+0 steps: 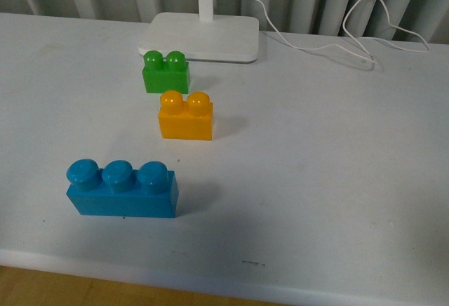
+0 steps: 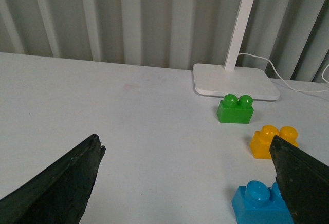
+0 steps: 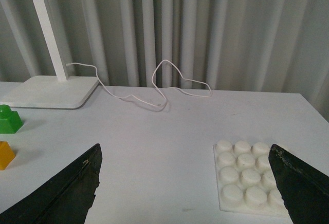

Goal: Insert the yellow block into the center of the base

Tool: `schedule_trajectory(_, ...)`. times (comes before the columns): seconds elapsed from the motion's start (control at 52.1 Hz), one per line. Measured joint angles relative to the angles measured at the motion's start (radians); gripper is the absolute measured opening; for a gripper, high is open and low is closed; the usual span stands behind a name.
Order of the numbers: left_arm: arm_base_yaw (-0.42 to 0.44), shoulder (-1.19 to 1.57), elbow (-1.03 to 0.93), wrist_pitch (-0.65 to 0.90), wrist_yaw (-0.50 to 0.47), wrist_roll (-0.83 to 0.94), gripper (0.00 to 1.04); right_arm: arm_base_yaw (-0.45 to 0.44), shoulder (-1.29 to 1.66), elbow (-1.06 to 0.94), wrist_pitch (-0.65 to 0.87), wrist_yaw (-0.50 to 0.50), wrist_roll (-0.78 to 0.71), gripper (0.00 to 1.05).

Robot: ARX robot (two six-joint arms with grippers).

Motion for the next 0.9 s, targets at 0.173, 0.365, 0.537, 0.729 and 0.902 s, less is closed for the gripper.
schedule_trajectory(0.173, 0.0, 0.0, 0.0, 0.0, 0.0, 0.0, 0.98, 0.0, 0.0, 0.0, 0.0, 0.0, 0.0, 0.95)
schedule_trajectory(0.365, 0.0, 0.0, 0.0, 0.0, 0.0, 0.0, 0.98, 0.0, 0.0, 0.0, 0.0, 0.0, 0.0, 0.95)
schedule_trajectory(0.537, 0.0, 0.0, 0.0, 0.0, 0.0, 0.0, 0.98, 0.0, 0.0, 0.0, 0.0, 0.0, 0.0, 0.95)
schedule_trajectory(0.729, 0.0, 0.0, 0.0, 0.0, 0.0, 0.0, 0.98, 0.0, 0.0, 0.0, 0.0, 0.0, 0.0, 0.95)
schedule_trajectory(0.902, 0.0, 0.0, 0.0, 0.0, 0.0, 0.0, 0.98, 0.0, 0.0, 0.0, 0.0, 0.0, 0.0, 0.95)
